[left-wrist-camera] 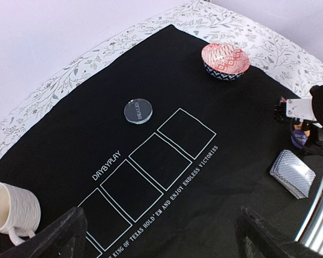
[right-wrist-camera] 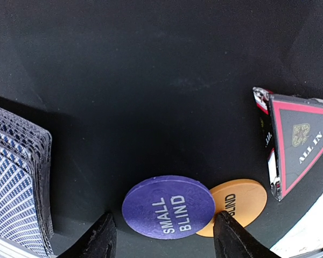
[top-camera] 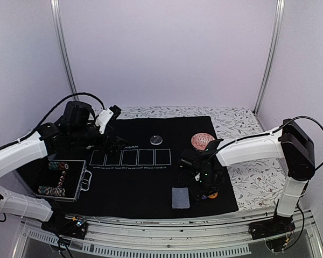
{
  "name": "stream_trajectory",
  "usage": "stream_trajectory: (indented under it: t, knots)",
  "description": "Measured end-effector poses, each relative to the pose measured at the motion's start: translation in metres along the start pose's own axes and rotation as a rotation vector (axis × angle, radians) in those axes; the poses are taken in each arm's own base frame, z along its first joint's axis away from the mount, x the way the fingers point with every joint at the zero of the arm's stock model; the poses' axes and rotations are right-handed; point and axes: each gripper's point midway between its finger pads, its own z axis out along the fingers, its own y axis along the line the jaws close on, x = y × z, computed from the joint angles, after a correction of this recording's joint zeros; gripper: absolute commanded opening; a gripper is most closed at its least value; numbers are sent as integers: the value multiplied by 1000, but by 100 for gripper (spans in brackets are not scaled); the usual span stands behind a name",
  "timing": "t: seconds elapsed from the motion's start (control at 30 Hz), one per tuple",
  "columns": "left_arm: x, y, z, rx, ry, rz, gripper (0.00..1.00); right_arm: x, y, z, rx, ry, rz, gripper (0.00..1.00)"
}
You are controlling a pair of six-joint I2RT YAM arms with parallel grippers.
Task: Distribute texas hold em gaming equipment
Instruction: Pick up the small blind button from the poker table mat.
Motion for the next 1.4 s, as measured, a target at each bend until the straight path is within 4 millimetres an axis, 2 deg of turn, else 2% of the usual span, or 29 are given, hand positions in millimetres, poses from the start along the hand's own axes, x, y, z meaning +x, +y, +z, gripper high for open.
stream_trajectory:
  t: [0.33, 0.6, 0.83, 1.23, 1.4]
  knots:
    - [0, 0, 0, -1, -1, 0, 98, -3, 0, 0, -2, -10, -34, 59]
    - [0, 0, 0, -1, -1, 0, 98, -7, -2, 1, 7, -21, -44, 44]
    - [0, 0, 0, -1, -1, 0, 98, -8, -2, 0, 7, -25, -47, 35]
    - [0, 0, 0, 0, -1, 0, 98, -10, -6, -2, 23, -32, -40, 34]
    - [0, 0, 0, 0, -1, 1, 98, -19, -9, -11, 41, -54, -30, 34]
